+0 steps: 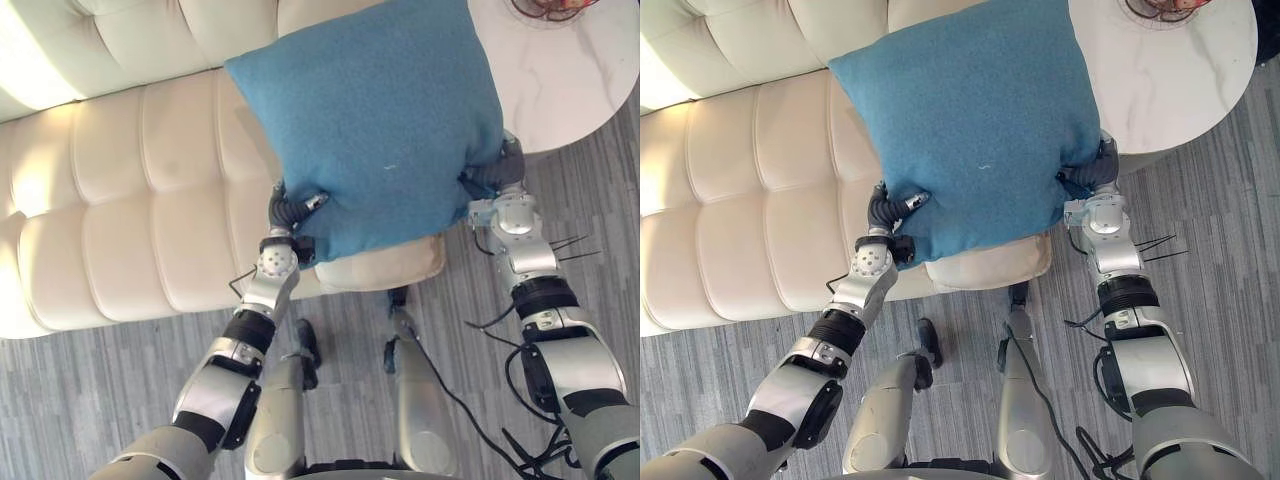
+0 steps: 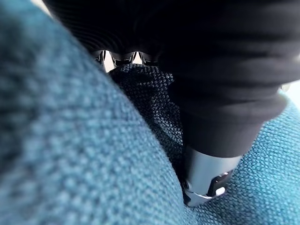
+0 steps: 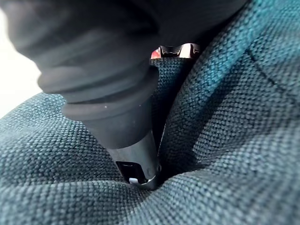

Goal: Pick up cushions and gather them together orderly.

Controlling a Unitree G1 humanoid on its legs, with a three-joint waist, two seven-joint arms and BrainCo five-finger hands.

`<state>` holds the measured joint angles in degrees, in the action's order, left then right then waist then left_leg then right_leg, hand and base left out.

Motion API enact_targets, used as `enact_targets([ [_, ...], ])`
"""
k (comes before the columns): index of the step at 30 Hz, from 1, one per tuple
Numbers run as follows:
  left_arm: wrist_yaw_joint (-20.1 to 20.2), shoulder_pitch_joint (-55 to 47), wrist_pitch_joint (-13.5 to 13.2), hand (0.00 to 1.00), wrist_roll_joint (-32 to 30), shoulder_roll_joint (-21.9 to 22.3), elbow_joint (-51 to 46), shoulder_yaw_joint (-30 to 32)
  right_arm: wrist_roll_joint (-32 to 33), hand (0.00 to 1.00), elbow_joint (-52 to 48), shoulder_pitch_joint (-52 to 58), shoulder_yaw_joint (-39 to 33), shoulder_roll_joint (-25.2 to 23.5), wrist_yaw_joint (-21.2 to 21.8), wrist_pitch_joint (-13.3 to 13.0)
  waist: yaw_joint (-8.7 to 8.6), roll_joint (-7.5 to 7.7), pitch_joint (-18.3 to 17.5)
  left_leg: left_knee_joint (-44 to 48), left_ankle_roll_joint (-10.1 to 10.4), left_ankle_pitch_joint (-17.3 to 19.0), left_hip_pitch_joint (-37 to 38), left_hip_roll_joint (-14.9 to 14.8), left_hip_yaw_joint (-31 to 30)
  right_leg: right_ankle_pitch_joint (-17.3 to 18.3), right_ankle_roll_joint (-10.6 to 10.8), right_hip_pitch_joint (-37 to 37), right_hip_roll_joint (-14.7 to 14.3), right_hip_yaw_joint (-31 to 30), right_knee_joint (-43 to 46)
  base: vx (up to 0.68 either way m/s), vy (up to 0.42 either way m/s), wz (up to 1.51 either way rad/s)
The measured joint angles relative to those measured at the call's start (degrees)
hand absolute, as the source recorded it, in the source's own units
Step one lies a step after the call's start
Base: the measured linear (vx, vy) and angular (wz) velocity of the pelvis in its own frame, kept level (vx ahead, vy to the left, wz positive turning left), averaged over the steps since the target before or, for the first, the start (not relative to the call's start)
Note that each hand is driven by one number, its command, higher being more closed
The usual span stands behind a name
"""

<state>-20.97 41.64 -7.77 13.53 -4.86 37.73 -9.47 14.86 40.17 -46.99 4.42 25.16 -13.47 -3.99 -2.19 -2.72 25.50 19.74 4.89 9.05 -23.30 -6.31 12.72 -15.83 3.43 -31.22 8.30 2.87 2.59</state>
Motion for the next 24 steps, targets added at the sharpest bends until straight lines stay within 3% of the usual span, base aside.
enact_targets([
  [4, -0.7, 0.4, 0.0, 1.0, 1.9, -0.4, -2.0, 0.0, 4.4, 1.0, -8.3, 5.8, -0.4, -0.8, 0.1, -1.5, 0.42, 0.0, 0.0, -1.9, 0.4, -1.2, 1.1, 0.0, -0.3, 0.1, -0.1, 0.5, -0.1, 0.1, 0.0, 0.02, -0.033, 0.06],
  [7, -1.0, -1.1, 0.0, 1.0, 2.3, -1.3, -5.9, -0.1, 5.3, 1.0, -13.8, 12.4, -1.2, -4.0, 0.3, -2.3, 0.61, -0.01, 0.0, -3.1, 1.0, -1.7, 3.8, -0.5, -1.1, 0.8, -0.6, 3.2, -0.4, 0.8, 0.0, 0.03, -0.033, 0.1],
  [12, -1.2, -12.7, -0.3, 1.0, 1.3, -2.5, -18.3, -1.4, 4.7, 1.0, -23.6, 24.2, -1.2, -8.9, 0.3, -2.4, 0.65, -0.15, -0.2, -5.3, 1.0, -1.7, 8.3, -0.8, -2.7, 2.9, -0.6, 8.4, -1.1, 2.2, -0.3, 0.04, -0.025, 0.14],
  [16, -0.5, -26.0, -0.2, 1.0, 0.9, -2.5, -24.9, -1.6, 0.2, 1.0, -34.7, 34.3, -1.0, -12.4, 1.4, -2.4, 0.68, -0.39, -1.5, -7.1, 1.1, -1.8, 11.5, -0.8, -3.5, 3.2, -0.4, 11.8, -1.1, 3.4, -1.5, 0.09, 0.014, 0.1],
  [20, 2.2, -39.6, 0.1, 1.0, -0.3, -2.2, -32.2, -1.7, -8.0, 1.0, -42.6, 41.5, 0.3, -13.6, 3.8, -2.4, 1.48, -0.45, -6.0, -9.2, 1.2, -1.8, 16.2, -0.7, -3.3, 3.5, 0.1, 15.6, -1.2, 3.4, -2.1, 0.1, 0.033, 0.05],
  [24, 3.4, -47.9, 0.1, 1.0, -3.1, -2.1, -39.0, -1.0, -9.0, 1.0, -45.4, 46.2, 0.7, -16.3, 5.5, -3.7, 2.81, 0.12, -9.3, -9.4, 0.8, -1.5, 19.1, -0.4, -2.2, 3.7, 0.3, 17.4, -1.0, 2.1, -1.6, 0.02, 0.04, -0.07],
])
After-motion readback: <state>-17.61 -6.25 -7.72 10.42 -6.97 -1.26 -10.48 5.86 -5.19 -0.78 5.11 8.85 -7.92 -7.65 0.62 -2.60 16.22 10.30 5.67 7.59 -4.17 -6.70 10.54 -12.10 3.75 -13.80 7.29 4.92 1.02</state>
